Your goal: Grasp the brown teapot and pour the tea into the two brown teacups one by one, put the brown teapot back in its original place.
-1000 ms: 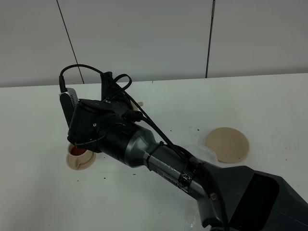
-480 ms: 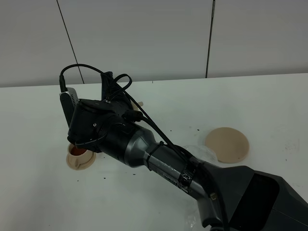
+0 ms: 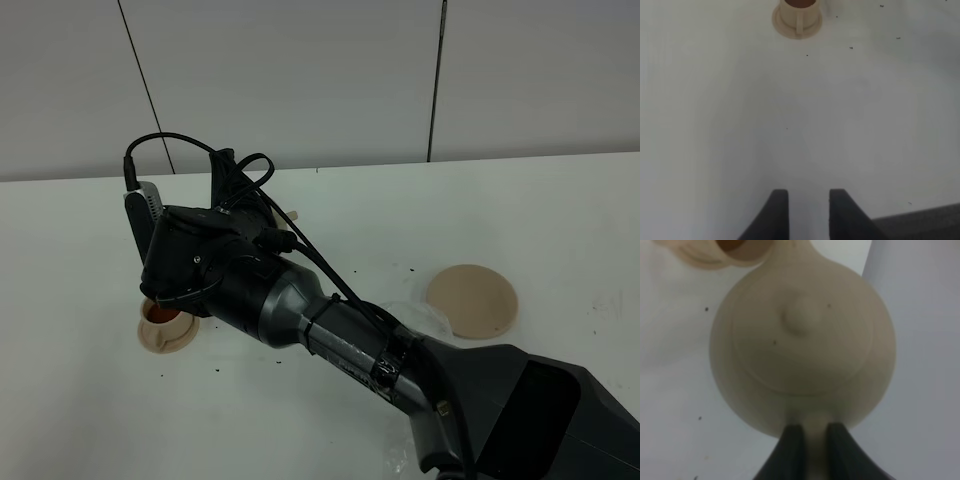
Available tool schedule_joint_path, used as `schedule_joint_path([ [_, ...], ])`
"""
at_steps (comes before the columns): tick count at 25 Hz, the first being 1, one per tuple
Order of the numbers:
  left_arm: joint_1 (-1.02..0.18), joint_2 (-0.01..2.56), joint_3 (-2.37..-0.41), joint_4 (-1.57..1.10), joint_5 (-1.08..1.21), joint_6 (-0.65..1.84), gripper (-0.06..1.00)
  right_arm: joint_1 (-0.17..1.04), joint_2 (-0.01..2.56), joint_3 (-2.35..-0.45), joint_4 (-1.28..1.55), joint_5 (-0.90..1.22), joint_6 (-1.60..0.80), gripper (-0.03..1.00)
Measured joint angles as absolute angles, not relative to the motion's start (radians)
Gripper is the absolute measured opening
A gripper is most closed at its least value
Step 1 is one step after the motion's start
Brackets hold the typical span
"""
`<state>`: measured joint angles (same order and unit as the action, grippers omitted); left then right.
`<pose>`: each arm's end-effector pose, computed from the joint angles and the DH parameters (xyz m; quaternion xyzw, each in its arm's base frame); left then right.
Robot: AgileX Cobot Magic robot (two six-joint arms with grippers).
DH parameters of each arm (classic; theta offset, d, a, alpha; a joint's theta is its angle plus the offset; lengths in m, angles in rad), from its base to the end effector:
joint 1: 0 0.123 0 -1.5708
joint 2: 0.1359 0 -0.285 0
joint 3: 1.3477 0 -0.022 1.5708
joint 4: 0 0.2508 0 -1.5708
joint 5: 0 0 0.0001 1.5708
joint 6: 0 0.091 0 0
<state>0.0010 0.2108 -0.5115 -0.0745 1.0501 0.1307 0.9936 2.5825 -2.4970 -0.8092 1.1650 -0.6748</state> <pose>0.0274 -0.0059 0.2792 0.0557 0.8962 -0.0082 0.4400 0.3490 0.4250 0.2048 -0.7199 0.5462 -0.3512 0.2449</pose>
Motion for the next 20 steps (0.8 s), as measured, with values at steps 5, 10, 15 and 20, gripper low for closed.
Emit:
schedule_joint_path([
  [5,0.001,0.211,-0.512,-0.074,1.05,0.131,0.27,0.994,2.583,-2.497,-0.81,1.165,-0.671,0.1],
  [10,0.001,0.211,-0.512,-0.074,1.05,0.131,0.27,0.994,2.583,-2.497,-0.811,1.165,-0.67,0.1],
  [15,0.001,0.211,-0.512,-0.074,1.05,0.131,0.27,0.994,2.583,-2.497,-0.811,1.165,-0.667,0.1],
  [20,0.001,0.211,-0.512,-0.074,1.05,0.131,0.27,0.994,2.583,-2.497,-0.813,1.166,-0.662,0.1],
])
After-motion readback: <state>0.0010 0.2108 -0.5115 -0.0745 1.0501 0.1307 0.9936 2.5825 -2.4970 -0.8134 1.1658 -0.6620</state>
